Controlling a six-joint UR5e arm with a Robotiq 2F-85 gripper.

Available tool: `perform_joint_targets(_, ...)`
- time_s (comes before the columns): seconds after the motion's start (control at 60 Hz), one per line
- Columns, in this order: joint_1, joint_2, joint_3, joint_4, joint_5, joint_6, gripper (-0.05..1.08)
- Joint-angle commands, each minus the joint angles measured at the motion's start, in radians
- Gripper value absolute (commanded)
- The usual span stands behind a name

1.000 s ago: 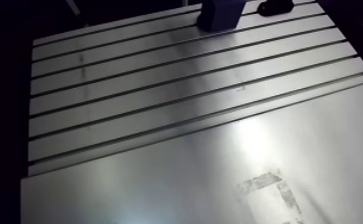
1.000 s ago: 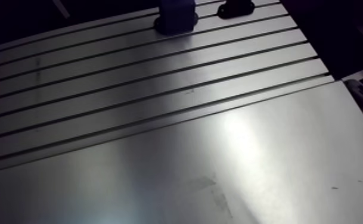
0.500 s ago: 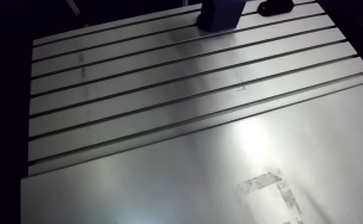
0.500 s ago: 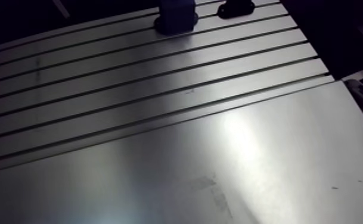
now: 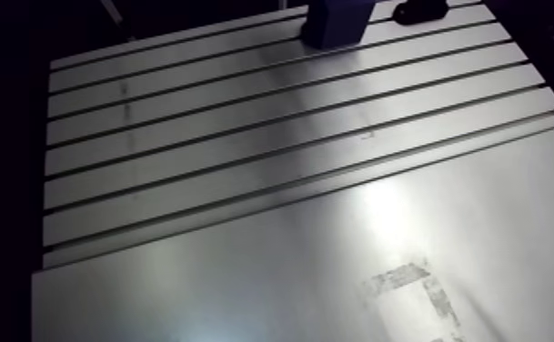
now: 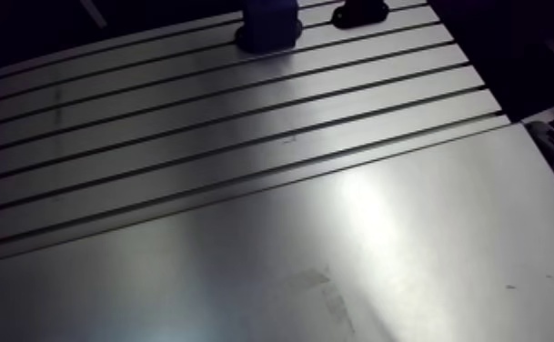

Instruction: Pick up the M10 bolt and insert it into the hole until fully seated.

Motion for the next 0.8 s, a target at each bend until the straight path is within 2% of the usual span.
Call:
perform_joint_targets(0.017, 0.0, 0.0, 0.003, 0.0, 0.0, 0.0, 1.07)
perform_joint_targets(0.8, 0.0, 0.001, 0.001, -0.002, -0.001, 0.002, 1.07)
